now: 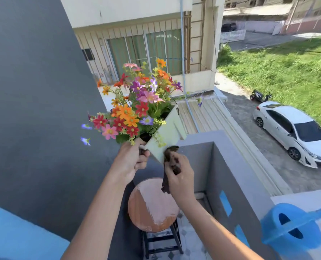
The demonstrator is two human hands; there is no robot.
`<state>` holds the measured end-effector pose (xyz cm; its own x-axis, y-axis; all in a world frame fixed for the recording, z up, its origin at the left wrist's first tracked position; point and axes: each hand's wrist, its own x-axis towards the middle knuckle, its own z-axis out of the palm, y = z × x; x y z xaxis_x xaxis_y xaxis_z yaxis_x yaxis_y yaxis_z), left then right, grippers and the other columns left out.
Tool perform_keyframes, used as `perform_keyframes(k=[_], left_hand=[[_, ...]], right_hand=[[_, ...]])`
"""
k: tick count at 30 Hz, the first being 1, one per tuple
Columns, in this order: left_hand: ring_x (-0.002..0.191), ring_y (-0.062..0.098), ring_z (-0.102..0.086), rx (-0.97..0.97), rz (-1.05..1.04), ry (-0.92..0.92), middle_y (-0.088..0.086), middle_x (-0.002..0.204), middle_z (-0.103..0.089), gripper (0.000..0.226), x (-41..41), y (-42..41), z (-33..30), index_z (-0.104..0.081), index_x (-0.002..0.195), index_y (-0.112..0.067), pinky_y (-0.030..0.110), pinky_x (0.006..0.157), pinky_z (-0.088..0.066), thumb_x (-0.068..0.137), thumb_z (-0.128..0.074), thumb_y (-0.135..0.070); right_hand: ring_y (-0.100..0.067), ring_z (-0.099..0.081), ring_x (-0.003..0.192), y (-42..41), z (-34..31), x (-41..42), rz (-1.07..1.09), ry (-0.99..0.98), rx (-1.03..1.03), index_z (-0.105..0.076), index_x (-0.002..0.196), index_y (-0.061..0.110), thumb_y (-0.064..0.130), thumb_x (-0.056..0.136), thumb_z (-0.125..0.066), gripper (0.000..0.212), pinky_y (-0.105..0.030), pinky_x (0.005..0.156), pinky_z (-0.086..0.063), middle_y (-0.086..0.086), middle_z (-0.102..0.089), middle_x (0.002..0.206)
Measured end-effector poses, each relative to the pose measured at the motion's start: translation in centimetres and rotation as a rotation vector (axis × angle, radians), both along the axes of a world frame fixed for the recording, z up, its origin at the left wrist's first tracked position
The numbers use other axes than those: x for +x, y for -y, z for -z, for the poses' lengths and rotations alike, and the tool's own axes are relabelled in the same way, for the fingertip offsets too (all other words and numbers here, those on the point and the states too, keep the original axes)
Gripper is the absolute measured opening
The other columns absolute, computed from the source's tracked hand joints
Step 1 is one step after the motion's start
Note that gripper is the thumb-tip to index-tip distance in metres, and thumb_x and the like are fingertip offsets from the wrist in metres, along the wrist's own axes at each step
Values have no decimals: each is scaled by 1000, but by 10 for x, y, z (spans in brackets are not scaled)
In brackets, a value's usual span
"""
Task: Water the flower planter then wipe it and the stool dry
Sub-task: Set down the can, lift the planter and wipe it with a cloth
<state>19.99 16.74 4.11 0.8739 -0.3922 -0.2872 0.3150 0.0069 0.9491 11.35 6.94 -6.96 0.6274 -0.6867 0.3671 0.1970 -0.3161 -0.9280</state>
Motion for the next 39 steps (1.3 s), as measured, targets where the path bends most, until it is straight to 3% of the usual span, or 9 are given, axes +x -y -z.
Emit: perform_keyframes(k=[5,8,11,14,16,22,26,32,39], left_hand=[[34,7,-22,44,-24,51,8,58,-44,22,-2,6,-2,-43,73,-9,19,37,-13,95,-41,-10],[35,7,-22,44,-13,27,7,56,-43,23,-5,7,-2,-41,74,-11,20,37,-13,96,-40,-11],[34,8,-22,-17,-22,-26,8,56,-42,25,-6,3,1,-39,70,-11,19,37,-13,94,-42,-9],[34,7,-22,-26,-7,-22,10,59,-43,25,-6,-1,6,-42,68,-9,22,40,-10,93,-43,-8],[34,7,-22,-3,-16,-9,10,58,-43,25,-4,-2,7,-43,68,-9,24,43,-9,93,-43,-8],[33,7,-23,84,-43,36,7,55,-46,16,-11,2,16,-40,80,-9,16,35,-15,95,-41,-11],[36,8,-22,-5,-18,-23,8,58,-44,15,-14,-1,20,-41,81,-7,20,37,-12,95,-41,-11],[37,7,-20,-24,60,4,5,55,-44,28,-5,-12,23,-45,66,-7,22,40,-9,94,-42,-6],[36,8,-24,33,84,-69,2,52,-48,20,26,-20,39,-44,77,-8,21,37,-17,94,-47,-16]], right_hand=[[-21,-68,92,-5,-32,12,-48,98,96,-64,107,34,21,92,-64,20,-41,84,-55,-5,-68,104],[2,-62,103,-6,-55,16,-10,157,-28,-67,113,24,11,91,-67,25,-17,90,-47,8,-65,108],[-1,-62,104,1,-42,15,-6,162,-144,-68,115,12,3,90,-68,27,-18,90,-48,6,-63,111],[-20,-68,65,7,-27,5,-41,29,76,-64,112,22,10,96,-62,20,-43,59,-58,-4,-66,96],[-13,-58,41,7,-24,-1,-59,-31,265,-63,118,13,8,98,-57,21,-35,36,-50,-6,-65,78],[-1,-64,96,-4,-49,12,-22,132,183,-64,113,25,-4,90,-61,37,-14,81,-48,-5,-66,110],[-9,-61,109,9,-68,29,59,188,110,-63,117,18,3,94,-61,27,-20,94,-47,-4,-64,116],[-26,-60,105,41,-33,61,298,-102,129,-63,116,6,16,97,-59,22,-36,92,-46,-11,-66,111],[-28,-66,91,18,-52,91,170,-50,144,-68,108,19,29,92,-61,20,-39,82,-53,-14,-69,99]])
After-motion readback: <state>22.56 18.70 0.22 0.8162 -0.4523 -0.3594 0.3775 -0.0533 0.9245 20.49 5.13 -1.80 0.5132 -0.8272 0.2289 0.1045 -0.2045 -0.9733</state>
